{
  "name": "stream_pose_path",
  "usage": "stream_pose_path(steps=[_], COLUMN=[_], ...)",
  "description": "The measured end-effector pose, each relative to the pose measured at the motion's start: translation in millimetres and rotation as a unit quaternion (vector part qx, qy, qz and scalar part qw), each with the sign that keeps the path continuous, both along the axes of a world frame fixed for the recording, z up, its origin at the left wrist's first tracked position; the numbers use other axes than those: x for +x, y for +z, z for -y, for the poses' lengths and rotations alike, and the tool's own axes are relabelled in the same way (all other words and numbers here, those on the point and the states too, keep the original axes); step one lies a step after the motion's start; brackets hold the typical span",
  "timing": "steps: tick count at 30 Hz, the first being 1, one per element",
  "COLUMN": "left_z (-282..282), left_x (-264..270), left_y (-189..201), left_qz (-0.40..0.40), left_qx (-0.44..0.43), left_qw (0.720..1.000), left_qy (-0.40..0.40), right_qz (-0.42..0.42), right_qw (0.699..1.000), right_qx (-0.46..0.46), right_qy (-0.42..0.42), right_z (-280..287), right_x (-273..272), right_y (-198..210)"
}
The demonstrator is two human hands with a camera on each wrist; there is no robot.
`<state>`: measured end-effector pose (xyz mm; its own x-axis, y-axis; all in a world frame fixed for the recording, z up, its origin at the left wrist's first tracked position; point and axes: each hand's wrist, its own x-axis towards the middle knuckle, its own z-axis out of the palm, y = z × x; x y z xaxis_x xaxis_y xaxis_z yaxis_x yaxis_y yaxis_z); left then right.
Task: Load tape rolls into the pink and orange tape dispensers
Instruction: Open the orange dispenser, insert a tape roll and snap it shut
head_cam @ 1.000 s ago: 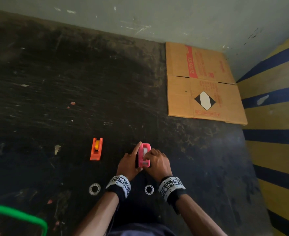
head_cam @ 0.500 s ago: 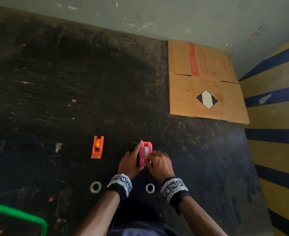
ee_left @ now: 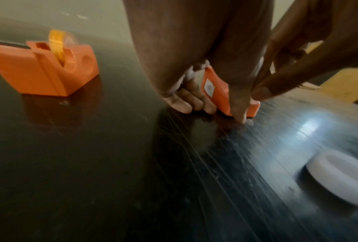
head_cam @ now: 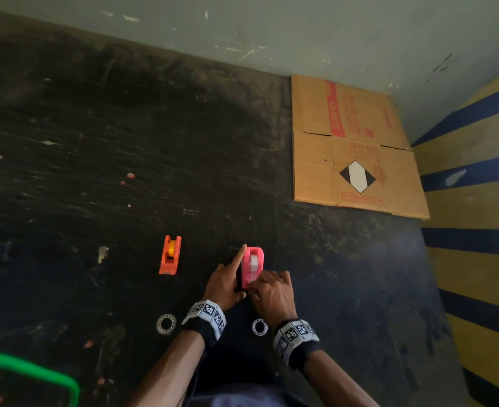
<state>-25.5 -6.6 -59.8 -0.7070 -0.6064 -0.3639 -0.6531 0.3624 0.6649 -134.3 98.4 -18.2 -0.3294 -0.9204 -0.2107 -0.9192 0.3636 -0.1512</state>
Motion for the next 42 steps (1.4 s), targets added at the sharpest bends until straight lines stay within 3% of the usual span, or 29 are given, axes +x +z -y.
stream_pose_path(steps=[4,11,17,21,29,37,42], left_z=[14,68,117,136,141,131,103], left_x=[18,84,127,139,141,141,125], left_y=[14,58,56,33,8,40,89], left_qz=[-0.026,-0.096,-0.024,0.031,-0.047,-0.140,-0.200], left_qx=[0.061,0.018,-0.038,0.037,0.119,0.198,0.229], left_qw=[0.998,0.985,0.968,0.976,0.973,0.957,0.944], left_qy=[0.008,0.140,0.246,0.214,0.191,0.160,0.132], right_qz=[0.004,0.118,0.252,0.303,0.344,0.417,0.499], right_qw=[0.999,0.988,0.966,0.952,0.938,0.908,0.862], right_qx=[-0.036,-0.102,-0.018,-0.002,-0.041,-0.050,-0.075], right_qy=[-0.012,0.016,0.056,0.036,0.000,-0.010,-0.050], right_z=[6,55,127,159,169,141,101], right_x=[3,18,39,57,71,53,38], right_y=[5,28,20,-6,-40,-5,40])
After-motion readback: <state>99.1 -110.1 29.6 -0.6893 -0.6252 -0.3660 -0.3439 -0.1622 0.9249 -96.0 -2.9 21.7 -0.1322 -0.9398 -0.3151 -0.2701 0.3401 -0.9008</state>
